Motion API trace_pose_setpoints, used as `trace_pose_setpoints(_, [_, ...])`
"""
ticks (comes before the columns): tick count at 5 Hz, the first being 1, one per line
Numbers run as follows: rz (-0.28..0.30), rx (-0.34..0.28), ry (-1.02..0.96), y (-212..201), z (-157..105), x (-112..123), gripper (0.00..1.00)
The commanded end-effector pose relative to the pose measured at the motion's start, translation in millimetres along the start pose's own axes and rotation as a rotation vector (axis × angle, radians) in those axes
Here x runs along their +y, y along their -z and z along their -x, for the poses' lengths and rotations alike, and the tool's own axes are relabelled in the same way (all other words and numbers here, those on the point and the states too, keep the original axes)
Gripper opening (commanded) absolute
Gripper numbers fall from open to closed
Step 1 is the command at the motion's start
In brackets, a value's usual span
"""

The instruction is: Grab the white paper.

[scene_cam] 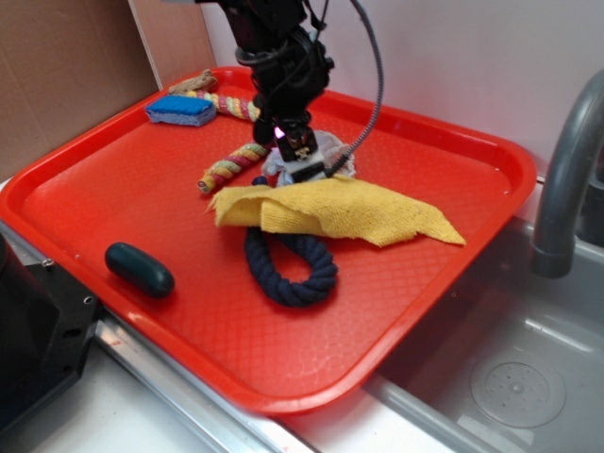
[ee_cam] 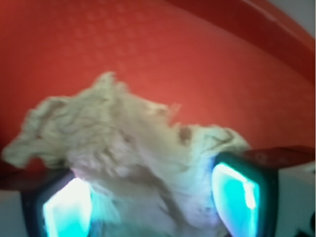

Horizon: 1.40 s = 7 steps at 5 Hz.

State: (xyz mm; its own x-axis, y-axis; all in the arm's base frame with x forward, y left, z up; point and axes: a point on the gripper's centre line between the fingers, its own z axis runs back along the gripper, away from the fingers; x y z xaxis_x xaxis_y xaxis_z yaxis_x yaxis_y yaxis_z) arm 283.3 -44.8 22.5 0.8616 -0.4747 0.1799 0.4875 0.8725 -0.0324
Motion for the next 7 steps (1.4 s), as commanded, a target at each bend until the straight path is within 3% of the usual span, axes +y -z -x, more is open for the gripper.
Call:
trace_pose_setpoints(1, [0.007, 0.009, -0.056, -4, -18, -14, 0.00])
trace_pose_setpoints(2, [-0.007, -0.001, -0.084, -14, -14, -10, 0.00])
trace_pose_setpoints(4, [-0.117, 0.094, -0.293, -14, 8, 0, 0.00])
trace_pose_setpoints(5, [-0.208, 0.059, -0.534, -66, 32, -9, 0.00])
trace_pose_setpoints(6, [-0.172, 0.052, -0.793, -123, 66, -23, 0.00])
trace_pose_setpoints(7, [-0.154, 0.057, -0.875, -178, 89, -25, 0.00])
